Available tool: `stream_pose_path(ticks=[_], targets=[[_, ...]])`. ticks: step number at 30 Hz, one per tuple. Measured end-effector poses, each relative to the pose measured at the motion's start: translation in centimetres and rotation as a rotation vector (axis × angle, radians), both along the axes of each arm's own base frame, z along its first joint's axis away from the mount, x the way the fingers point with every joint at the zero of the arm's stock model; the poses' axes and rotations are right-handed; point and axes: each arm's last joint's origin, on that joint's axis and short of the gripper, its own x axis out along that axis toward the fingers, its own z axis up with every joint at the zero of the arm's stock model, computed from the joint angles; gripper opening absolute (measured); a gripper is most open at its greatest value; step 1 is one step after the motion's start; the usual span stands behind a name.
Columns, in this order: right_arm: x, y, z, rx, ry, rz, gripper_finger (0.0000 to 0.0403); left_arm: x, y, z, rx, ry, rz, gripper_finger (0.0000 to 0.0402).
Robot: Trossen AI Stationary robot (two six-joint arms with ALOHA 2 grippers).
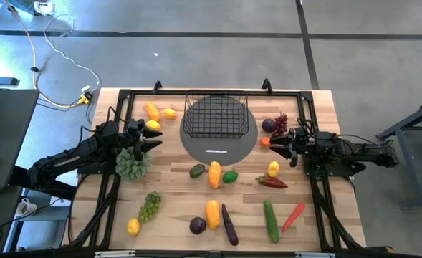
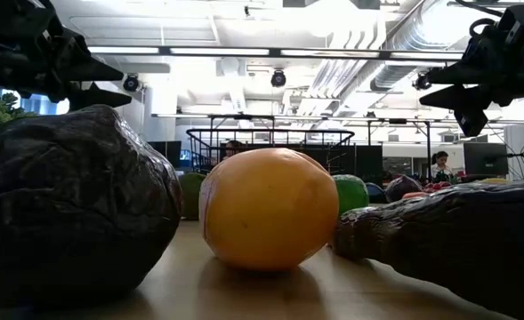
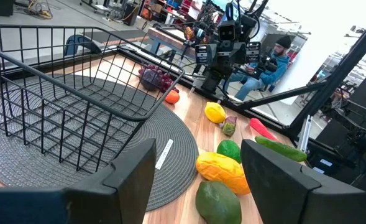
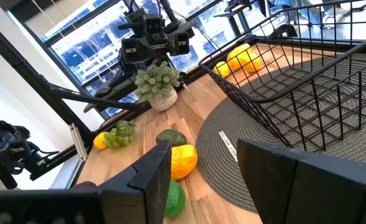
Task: Build produce basket
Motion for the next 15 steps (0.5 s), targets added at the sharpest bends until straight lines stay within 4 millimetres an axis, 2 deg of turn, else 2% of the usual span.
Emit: stream_pose_path(ticks=[15], targets=[[0.00,-0.01,0.02,0.000,-0.001,-0.003,0.0165,0.00,0.00,0.00,0.000,0.000,0.000,0.0223]])
